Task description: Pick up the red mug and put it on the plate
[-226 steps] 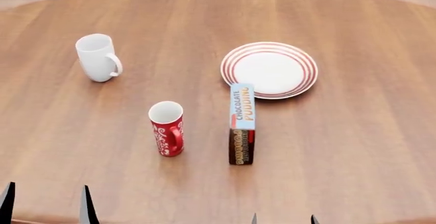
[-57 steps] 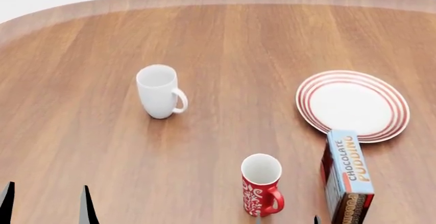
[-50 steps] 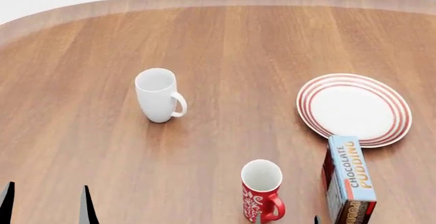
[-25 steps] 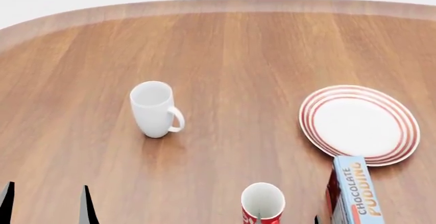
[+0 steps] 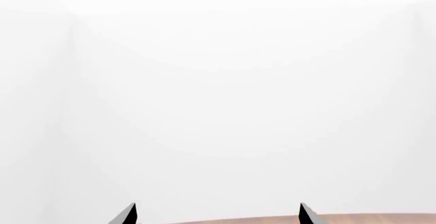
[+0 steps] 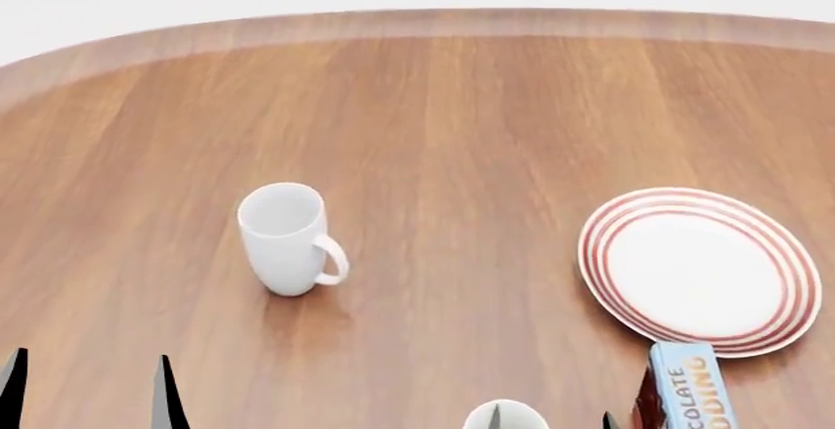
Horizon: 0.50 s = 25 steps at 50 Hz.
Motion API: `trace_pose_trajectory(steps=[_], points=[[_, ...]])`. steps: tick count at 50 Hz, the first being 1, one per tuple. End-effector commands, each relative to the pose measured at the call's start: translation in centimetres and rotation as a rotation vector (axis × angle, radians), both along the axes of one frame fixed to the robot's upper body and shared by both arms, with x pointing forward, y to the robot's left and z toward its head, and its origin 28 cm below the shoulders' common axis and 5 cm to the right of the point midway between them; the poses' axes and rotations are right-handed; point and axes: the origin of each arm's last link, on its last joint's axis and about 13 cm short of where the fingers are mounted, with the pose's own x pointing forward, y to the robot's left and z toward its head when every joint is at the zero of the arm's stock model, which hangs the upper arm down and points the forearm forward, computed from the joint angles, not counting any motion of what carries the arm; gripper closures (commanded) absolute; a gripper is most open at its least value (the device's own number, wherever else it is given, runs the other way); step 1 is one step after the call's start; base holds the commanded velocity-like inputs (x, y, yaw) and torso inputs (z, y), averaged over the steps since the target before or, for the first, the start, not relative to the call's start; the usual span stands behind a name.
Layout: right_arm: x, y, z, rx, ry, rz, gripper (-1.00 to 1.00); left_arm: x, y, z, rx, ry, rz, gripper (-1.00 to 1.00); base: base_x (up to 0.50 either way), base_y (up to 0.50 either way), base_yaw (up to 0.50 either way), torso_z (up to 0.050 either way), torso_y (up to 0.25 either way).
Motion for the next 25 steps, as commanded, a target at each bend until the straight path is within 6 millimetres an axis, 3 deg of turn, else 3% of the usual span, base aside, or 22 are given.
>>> trace_pose_trajectory(steps=[1,25], points=[[0.01,0.00,0.02,0.000,0.000,0.000,-1.00,0.00,0.00,0.00,0.000,-0.001,0.000,-1.00,0.16,0.00,0.00,0.000,0.000],[-0.07,0.01,0.09,0.005,0.000,-0.003,-1.00,0.00,0.00,0.00,0.000,-0.002,0.000,-1.00,0.16,0.00,0.00,0.000,0.000]])
